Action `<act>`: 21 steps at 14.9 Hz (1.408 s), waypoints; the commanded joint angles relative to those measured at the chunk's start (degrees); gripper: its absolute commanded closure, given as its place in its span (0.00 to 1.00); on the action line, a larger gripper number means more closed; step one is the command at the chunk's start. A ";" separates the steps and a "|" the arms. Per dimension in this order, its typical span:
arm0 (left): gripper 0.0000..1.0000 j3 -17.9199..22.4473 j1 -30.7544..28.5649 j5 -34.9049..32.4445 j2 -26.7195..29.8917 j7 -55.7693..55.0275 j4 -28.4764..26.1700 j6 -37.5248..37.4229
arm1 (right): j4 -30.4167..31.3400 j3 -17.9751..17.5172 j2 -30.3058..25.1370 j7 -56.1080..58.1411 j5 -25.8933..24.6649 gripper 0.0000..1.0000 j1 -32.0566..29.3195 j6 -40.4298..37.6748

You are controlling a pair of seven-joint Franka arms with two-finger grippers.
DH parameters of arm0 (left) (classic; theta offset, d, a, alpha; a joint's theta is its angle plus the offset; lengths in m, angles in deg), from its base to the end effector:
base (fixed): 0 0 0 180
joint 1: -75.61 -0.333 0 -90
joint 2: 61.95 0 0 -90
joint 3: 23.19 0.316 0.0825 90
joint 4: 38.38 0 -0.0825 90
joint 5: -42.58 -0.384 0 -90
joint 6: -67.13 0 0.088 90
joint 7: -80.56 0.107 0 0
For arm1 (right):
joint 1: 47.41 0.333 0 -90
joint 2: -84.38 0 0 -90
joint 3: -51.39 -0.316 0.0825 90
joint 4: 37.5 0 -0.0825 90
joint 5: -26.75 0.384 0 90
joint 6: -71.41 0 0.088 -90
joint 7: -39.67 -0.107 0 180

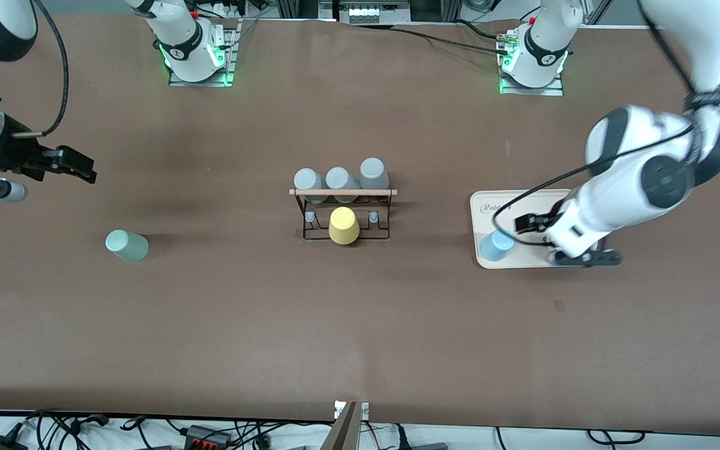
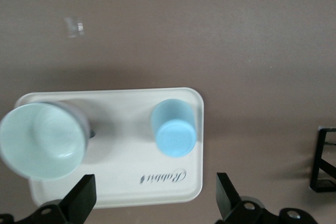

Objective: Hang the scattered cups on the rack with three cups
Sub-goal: 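Reach both grippers down to the teal cup and the blue cup, then close both grippers around the teal cup and the blue cup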

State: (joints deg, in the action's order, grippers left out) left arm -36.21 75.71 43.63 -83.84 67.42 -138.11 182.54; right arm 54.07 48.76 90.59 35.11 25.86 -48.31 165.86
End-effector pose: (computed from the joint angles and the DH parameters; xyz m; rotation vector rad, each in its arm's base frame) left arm 0.6260 -0.1347 0.3542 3.0602 0.0317 -0.1829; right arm 0.5893 0.0150 0.5561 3.1258 -0.0748 -0.0897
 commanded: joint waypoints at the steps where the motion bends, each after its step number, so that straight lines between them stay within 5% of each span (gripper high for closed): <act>1: 0.00 0.19 0.78 0.10 0.26 0.05 -6.94 8.91 | 0.45 -0.09 2.65 0.16 -0.51 0.00 -1.55 2.04; 8: 0.00 0.45 2.09 -0.16 -4.21 0.14 -10.31 17.30 | 1.42 -0.09 12.94 0.95 -5.44 0.00 -3.84 11.35; 10: 0.00 0.27 1.83 -5.76 -4.57 -0.12 -9.96 17.57 | 3.87 -0.18 15.23 4.89 -5.44 0.00 -4.89 18.28; 16: 0.00 0.19 1.83 -6.93 -5.54 -0.30 -9.43 19.50 | 13.37 -0.26 17.96 9.30 -5.35 0.00 -7.71 33.59; 21: 0.24 0.27 2.00 -7.02 -7.03 -0.30 -9.52 20.91 | 17.59 -0.26 19.37 10.71 -5.26 0.00 -7.98 39.40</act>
State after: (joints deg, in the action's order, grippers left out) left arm -36.14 77.35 37.92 -90.04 67.38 -148.22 202.72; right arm 69.45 49.15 110.58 44.55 21.17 -55.50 203.27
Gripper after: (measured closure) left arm 0.203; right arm 0.000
